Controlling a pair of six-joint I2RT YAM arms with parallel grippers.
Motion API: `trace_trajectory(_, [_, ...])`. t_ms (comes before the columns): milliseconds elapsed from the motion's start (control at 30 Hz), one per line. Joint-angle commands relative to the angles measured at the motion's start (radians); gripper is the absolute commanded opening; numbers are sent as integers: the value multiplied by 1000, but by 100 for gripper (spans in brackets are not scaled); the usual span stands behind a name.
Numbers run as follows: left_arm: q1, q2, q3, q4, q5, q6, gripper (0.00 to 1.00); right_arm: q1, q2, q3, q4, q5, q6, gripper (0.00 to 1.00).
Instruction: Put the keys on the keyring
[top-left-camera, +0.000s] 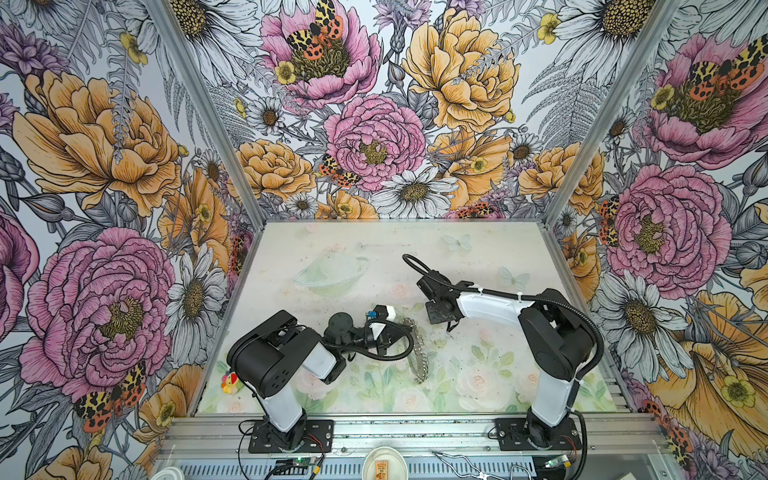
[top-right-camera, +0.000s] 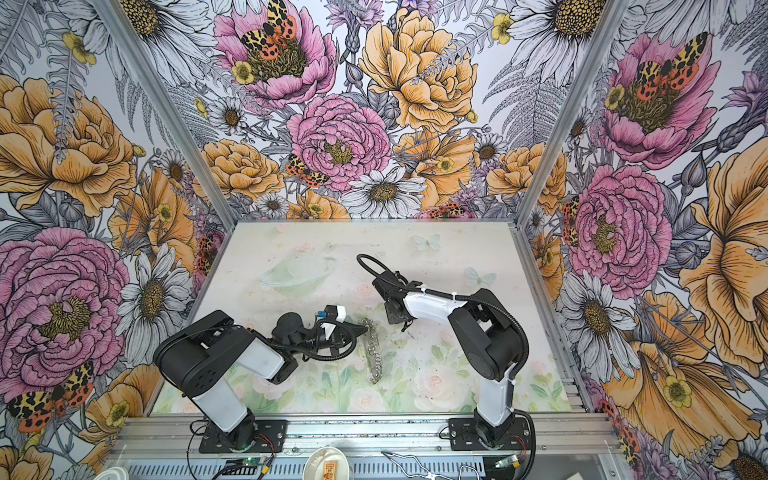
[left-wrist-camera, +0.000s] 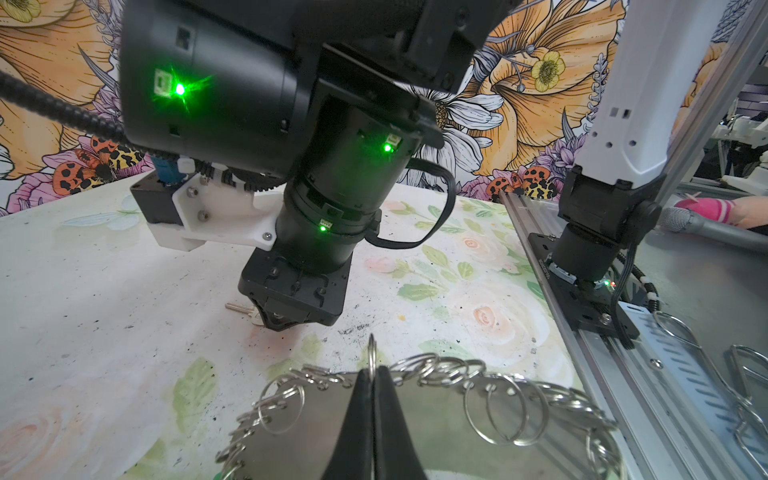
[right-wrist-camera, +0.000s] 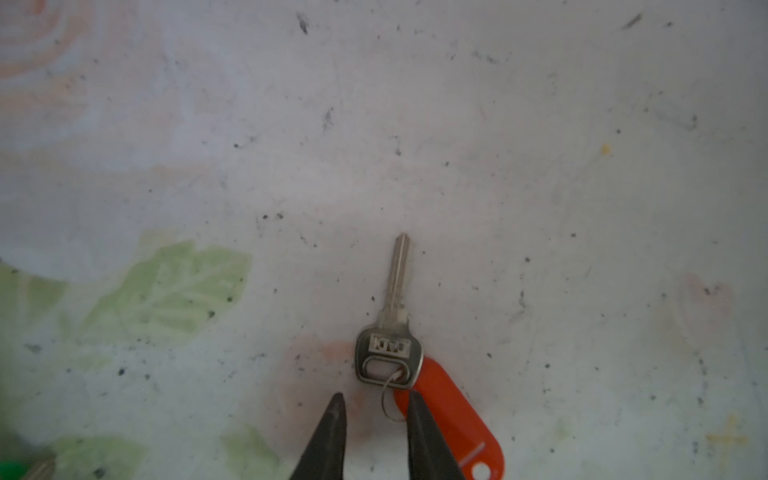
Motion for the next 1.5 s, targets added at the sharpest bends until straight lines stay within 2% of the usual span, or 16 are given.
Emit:
trace_trajectory(0, [7, -7, -6, 39, -8, -7, 0, -19, 22, -14, 8, -25, 8, 26])
trace_trajectory(333, [7, -2, -2, 39, -7, -9, 0, -36, -39, -51, 33, -30, -3, 28])
trace_trajectory(567, [7, 0, -1, 39, -4, -11, 0, -58, -115, -44, 34, -71, -25, 34])
trace_trajectory(733, [7, 1, 1, 38, -6, -11, 0, -80, -100, -45, 39, -89, -33, 41])
trace_trajectory(1133, [8, 0, 1, 38, -7, -13, 0, -102, -29, -70, 81, -140, -26, 43])
trace_trajectory(1267, [8, 5, 4, 35, -4, -14, 0, -102, -20, -80, 87, -156, -26, 42])
trace_trajectory(1467, [12, 5, 5, 35, -2, -19, 0, -102, -14, -82, 87, -135, -26, 30])
